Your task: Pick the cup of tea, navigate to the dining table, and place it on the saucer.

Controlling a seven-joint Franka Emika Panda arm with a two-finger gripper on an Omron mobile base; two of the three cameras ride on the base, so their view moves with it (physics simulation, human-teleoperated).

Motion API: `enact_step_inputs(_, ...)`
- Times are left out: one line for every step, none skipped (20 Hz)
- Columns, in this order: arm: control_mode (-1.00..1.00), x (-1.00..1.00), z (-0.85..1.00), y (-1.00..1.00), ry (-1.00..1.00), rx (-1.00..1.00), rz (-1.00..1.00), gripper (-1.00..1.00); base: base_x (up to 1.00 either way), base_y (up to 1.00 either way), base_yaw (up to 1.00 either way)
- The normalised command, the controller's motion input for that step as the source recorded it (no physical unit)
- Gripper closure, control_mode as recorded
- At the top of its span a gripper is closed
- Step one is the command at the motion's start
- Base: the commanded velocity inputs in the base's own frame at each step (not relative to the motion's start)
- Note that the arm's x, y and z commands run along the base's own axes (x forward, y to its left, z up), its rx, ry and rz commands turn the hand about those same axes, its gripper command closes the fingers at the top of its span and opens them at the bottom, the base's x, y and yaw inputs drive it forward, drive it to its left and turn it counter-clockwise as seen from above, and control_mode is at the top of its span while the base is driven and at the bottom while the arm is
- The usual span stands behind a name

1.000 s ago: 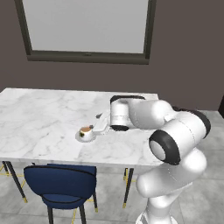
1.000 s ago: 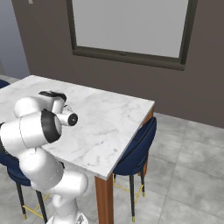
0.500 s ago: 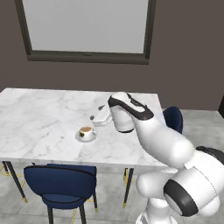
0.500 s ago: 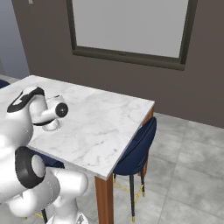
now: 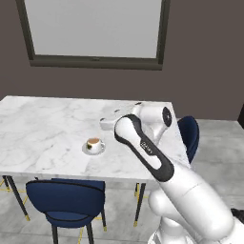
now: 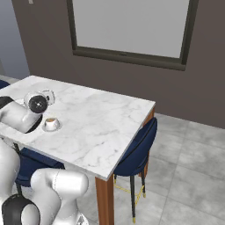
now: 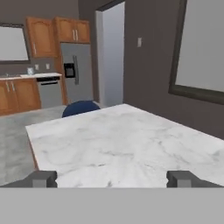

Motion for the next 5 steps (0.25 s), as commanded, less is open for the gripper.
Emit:
enact_step_inputs(-1.0, -0.86, 0.69, -0.24, 0.09, 0.0, -0.23, -1.0, 0.0, 0.0, 0.0)
enact_step_inputs(-1.0, -0.91, 0.63, -0.24, 0.09, 0.0, -0.23, -1.0, 0.0, 0.0, 0.0)
enact_step_inputs(-1.0, -0.95, 0.61, -0.28, 0.09, 0.0, -0.23, -1.0, 0.0, 0.0, 0.0)
enact_step_inputs(-1.0, -0.95, 0.54, -0.31, 0.09, 0.0, -0.22, -1.0, 0.0, 0.0, 0.0)
enact_step_inputs(-1.0, -0.95, 0.43, -0.35, 0.09, 0.0, -0.22, -1.0, 0.0, 0.0, 0.0)
